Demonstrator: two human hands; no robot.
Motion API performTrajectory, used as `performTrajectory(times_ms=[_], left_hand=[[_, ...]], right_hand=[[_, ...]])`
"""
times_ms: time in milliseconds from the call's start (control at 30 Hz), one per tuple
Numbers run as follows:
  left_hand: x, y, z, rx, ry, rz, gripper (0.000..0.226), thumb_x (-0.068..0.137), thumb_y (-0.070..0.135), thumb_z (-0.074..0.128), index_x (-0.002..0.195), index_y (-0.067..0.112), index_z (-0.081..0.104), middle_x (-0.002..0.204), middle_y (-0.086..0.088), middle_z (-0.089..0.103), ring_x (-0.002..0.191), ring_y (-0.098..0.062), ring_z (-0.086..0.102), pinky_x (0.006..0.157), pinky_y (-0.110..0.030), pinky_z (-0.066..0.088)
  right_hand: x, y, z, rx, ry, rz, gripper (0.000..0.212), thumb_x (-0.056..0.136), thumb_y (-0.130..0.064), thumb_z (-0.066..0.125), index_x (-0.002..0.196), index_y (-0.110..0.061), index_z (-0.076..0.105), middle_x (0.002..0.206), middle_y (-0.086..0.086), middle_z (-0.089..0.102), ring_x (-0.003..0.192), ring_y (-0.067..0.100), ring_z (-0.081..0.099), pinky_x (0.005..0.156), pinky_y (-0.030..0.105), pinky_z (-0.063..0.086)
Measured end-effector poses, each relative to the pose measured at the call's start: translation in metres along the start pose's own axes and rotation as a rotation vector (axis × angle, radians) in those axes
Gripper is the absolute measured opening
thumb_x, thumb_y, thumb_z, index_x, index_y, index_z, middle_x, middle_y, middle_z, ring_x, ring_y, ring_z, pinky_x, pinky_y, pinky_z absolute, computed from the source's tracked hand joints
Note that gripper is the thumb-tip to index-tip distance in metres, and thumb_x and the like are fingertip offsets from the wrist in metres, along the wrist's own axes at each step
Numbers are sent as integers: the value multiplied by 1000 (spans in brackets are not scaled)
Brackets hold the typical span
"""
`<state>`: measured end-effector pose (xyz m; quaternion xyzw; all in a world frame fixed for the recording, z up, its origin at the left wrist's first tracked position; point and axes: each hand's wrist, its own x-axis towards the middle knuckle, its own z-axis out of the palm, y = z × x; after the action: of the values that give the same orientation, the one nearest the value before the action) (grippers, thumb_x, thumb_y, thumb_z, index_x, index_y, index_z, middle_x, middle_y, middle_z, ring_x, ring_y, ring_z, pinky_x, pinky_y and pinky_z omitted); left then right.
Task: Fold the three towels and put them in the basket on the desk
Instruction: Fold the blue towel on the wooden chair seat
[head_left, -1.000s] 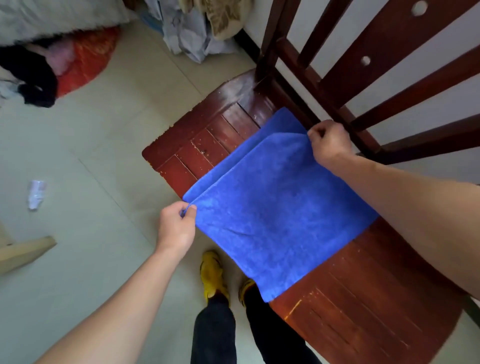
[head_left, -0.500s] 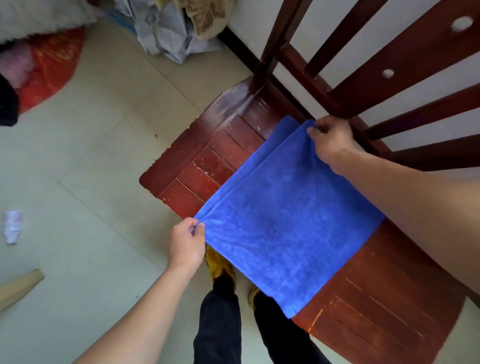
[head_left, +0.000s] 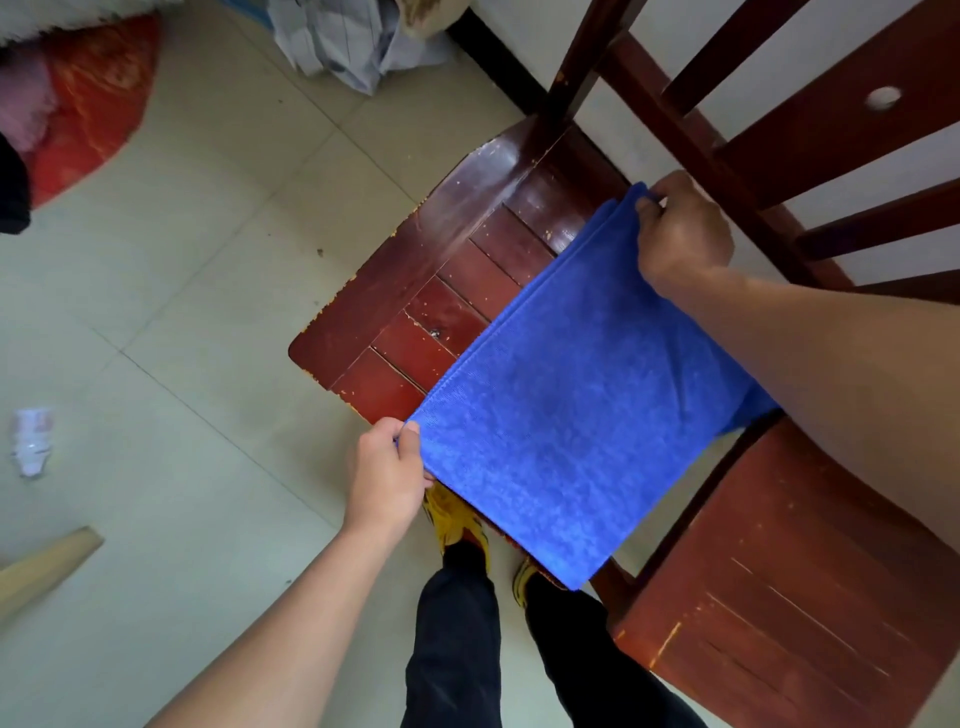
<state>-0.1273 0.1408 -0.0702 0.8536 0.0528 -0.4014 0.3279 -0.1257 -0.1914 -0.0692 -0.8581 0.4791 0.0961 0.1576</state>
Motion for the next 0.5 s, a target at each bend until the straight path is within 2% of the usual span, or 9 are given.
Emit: performTrajectory(times_ms=[133,233,300,367,433,500], left_hand=[[8,-5,3,130,103,-52,42,99,34,37,72,7,53,57,-10,66,59,-26,67,65,-41,54],[12,-1,-4,287,225,-151,51,92,52,39,66,11,53,67,-6,68,74,-34,64,70,-39,53],[8,7,-10,357,264,-175,40,91,49,50,74,14,56,82,-9,66,86,-36,60,70,-35,45],[1,17,-13,403,300,-73,25,89,41,59,95,16,60,100,-11,61,95,-36,58,71,-36,39],[-3,22,-14,470,273,-10,36,85,40,66,110,16,59,108,-10,60,101,-35,58,72,-37,41],[-1,23,-13,571,213,-17,38,81,44,69,106,17,59,102,-9,65,100,-34,60,73,-36,43]], right_hand=[[9,-3,1,-126,-4,-65,43,101,-47,36,120,-11,49,111,17,65,105,37,60,74,38,41],[10,-8,-3,-138,-69,5,66,95,-62,36,137,-12,40,129,17,58,118,38,55,89,45,46],[1,-7,-5,-101,-102,-6,69,94,-62,37,144,-15,33,135,17,53,123,38,51,92,47,44],[-11,1,-8,-29,-85,-58,64,95,-57,43,141,-14,37,138,17,49,127,37,46,95,48,42],[-16,13,-12,20,-95,-60,57,94,-51,50,136,-12,44,135,16,52,125,36,48,94,46,43],[-13,26,-13,-13,-155,-17,52,92,-48,57,128,-11,50,126,13,59,116,35,56,86,41,46]])
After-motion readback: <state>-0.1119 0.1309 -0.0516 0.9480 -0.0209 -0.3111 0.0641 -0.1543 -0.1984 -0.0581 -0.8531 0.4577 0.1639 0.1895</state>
